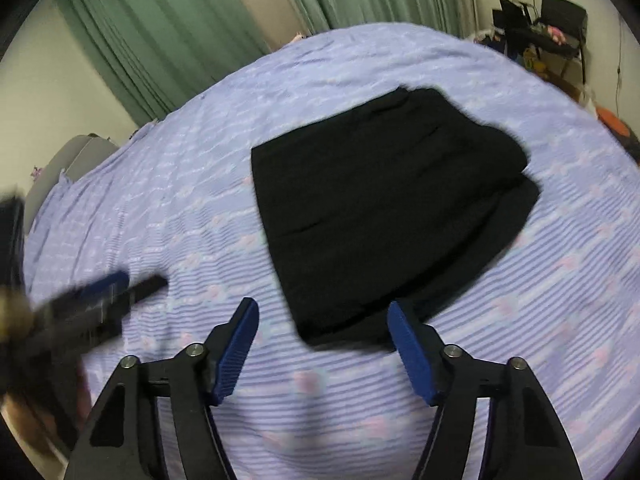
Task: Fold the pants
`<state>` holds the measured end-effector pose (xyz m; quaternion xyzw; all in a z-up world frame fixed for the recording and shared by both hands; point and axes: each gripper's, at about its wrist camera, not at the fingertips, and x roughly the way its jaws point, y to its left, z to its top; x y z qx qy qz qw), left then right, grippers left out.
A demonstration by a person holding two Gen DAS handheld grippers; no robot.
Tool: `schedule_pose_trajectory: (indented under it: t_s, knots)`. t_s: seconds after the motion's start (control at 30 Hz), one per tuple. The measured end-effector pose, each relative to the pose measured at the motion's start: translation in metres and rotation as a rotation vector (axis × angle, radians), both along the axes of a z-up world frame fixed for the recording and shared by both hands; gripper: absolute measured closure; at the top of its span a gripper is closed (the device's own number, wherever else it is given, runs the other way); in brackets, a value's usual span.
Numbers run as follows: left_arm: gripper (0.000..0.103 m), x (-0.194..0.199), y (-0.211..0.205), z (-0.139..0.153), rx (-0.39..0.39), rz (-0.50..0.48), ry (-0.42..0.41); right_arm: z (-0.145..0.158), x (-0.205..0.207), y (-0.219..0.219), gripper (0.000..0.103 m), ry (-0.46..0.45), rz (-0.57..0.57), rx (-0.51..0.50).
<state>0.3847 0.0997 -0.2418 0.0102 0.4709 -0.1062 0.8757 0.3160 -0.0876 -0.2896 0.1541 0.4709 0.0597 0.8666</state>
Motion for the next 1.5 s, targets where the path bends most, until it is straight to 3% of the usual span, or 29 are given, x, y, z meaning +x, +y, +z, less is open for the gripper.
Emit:
schedule_pose_trajectory:
  t_s: [0.1,0.23,0.43,0.7,0.77,0.83,0.87,0.93,0.97,1.0,1.1,1.2,1.4,1.5]
  knots:
    - [0.023,0.046,0.009,-0.001,-0.052,0.006,-0.016,-0.017,0.007,0.018,0.044,0.046,-0.026,0.038]
    - [0.023,0.111,0.006,-0.017,-0.184,0.017,0.014,-0.027,0.012,0.029,0.045,0.065,-0.106,0.075]
    - [0.032,0.173,-0.005,-0.068,-0.359,0.082,0.15,-0.039,0.013,0.036,0.045,0.075,-0.195,0.07]
    - [0.033,0.185,-0.025,-0.086,-0.339,0.047,0.138,-0.053,0.014,0.029,0.049,0.109,-0.21,0.093]
    - [0.043,0.189,-0.028,-0.087,-0.337,0.045,0.132,-0.056,0.016,0.03,0.05,0.112,-0.211,0.091]
    - [0.058,0.193,-0.031,-0.09,-0.343,0.038,0.144,-0.059,0.017,0.03,0.06,0.116,-0.208,0.097]
    - [0.061,0.195,-0.032,-0.092,-0.346,0.043,0.154,-0.06,0.019,0.031,0.064,0.119,-0.202,0.095]
    - [0.084,0.195,-0.033,-0.093,-0.352,0.043,0.159,-0.061,0.021,0.031,0.07,0.118,-0.182,0.081]
    - [0.086,0.195,-0.033,-0.092,-0.356,0.038,0.165,-0.061,0.021,0.031,0.082,0.125,-0.172,0.069]
    - [0.087,0.194,-0.035,-0.087,-0.349,0.038,0.155,-0.06,0.02,0.03,0.093,0.131,-0.16,0.071]
    - [0.088,0.187,-0.047,-0.067,-0.268,-0.003,0.081,-0.05,0.011,0.027,0.098,0.139,-0.151,0.05]
    - [0.089,0.189,-0.049,-0.061,-0.255,-0.014,0.064,-0.05,0.005,0.029,0.099,0.153,-0.152,0.006]
    - [0.088,0.192,-0.046,-0.076,-0.221,-0.019,0.091,-0.059,0.001,0.035,0.099,0.197,-0.157,-0.062]
    - [0.081,0.191,-0.045,-0.076,-0.205,-0.028,0.084,-0.059,0.001,0.033,0.098,0.226,-0.163,-0.055]
